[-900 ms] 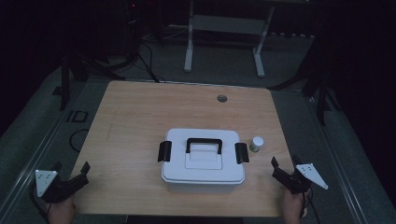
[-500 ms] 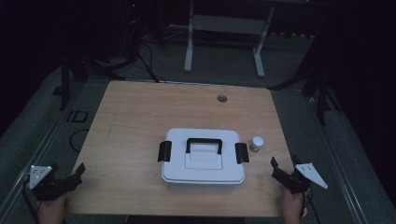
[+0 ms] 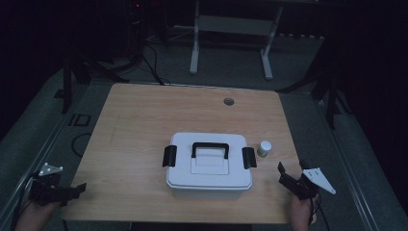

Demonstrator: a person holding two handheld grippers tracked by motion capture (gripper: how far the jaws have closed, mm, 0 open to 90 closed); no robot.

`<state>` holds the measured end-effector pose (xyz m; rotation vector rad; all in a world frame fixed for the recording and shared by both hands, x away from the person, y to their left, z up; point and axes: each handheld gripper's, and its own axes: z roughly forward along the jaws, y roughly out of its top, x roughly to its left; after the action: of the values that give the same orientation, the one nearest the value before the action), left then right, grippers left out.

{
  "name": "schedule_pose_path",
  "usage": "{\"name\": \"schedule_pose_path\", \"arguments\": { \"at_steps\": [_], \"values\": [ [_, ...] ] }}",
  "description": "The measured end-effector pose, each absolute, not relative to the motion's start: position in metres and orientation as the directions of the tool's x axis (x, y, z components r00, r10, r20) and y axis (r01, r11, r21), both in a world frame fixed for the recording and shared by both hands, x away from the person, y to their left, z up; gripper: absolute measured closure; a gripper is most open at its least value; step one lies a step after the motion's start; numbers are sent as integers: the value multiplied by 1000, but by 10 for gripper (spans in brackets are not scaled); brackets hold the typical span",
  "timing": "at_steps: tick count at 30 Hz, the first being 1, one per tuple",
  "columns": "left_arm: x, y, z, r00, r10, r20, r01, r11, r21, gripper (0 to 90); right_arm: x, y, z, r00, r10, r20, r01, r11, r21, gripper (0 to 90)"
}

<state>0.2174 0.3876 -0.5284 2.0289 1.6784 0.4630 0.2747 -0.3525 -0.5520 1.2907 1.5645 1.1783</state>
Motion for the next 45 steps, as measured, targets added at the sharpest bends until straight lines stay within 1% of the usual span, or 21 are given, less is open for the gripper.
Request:
{"name": "schedule_pose_path", "arguments": {
  "at_steps": [1,2,7,11,16,17,18,19,20,22,24,27,30,33,35,36,38,40,42,44,45],
  "values": [
    [217,388,-528,197,980,-35,823,-147,548,20,275,-353,-552,-185,983,-7,265,57,963,141],
    [218,388,-524,219,975,-27,842,-175,510,20,275,-353,-552,-187,982,-5,263,56,963,141],
    [220,388,-513,256,967,6,870,-233,435,21,275,-354,-552,-192,981,6,268,46,962,141],
    [221,386,-507,307,951,28,887,-296,355,21,275,-353,-552,-196,981,4,268,50,962,141],
    [220,384,-506,395,918,38,899,-395,190,21,276,-354,-553,-201,980,7,268,49,962,141],
    [219,383,-506,433,900,48,889,-435,146,21,276,-354,-553,-202,979,7,267,48,962,141],
    [219,383,-505,447,892,58,884,-451,122,21,275,-354,-553,-203,979,10,266,46,963,141],
    [219,383,-505,447,892,58,884,-451,122,21,275,-354,-553,-203,979,10,266,46,963,141],
    [219,384,-503,463,886,29,882,-463,85,21,275,-354,-553,-204,979,11,266,44,963,141],
    [221,386,-502,475,880,23,878,-476,59,21,276,-354,-553,-203,979,11,268,45,962,141],
    [222,386,-500,487,873,5,872,-487,44,21,276,-354,-553,-204,979,9,269,47,962,141],
    [223,384,-498,542,840,-32,841,-541,33,22,276,-354,-553,-206,979,11,270,46,962,141],
    [225,380,-496,586,810,-15,810,-586,13,33,276,-354,-553,-205,979,11,270,45,962,141],
    [228,376,-494,605,796,-1,796,-605,-2,33,276,-354,-553,-205,979,11,269,45,962,141],
    [230,373,-492,612,791,-12,791,-612,-9,33,276,-354,-553,-205,979,11,270,46,962,141],
    [231,371,-490,627,779,0,779,-627,-16,33,276,-354,-553,-206,979,11,270,46,962,141],
    [233,367,-487,643,766,-14,766,-643,-23,33,276,-354,-553,-206,979,10,270,47,962,141],
    [236,361,-482,652,758,1,758,-652,-16,38,276,-354,-553,-206,978,11,270,46,962,141],
    [239,356,-477,661,750,-6,750,-662,-9,43,276,-354,-553,-206,979,11,271,47,961,141],
    [242,347,-471,679,734,-35,734,-679,4,42,276,-354,-553,-207,978,12,270,45,962,141],
    [243,343,-469,688,725,-31,725,-688,4,43,276,-354,-553,-206,978,11,270,46,962,141]
  ]
}}
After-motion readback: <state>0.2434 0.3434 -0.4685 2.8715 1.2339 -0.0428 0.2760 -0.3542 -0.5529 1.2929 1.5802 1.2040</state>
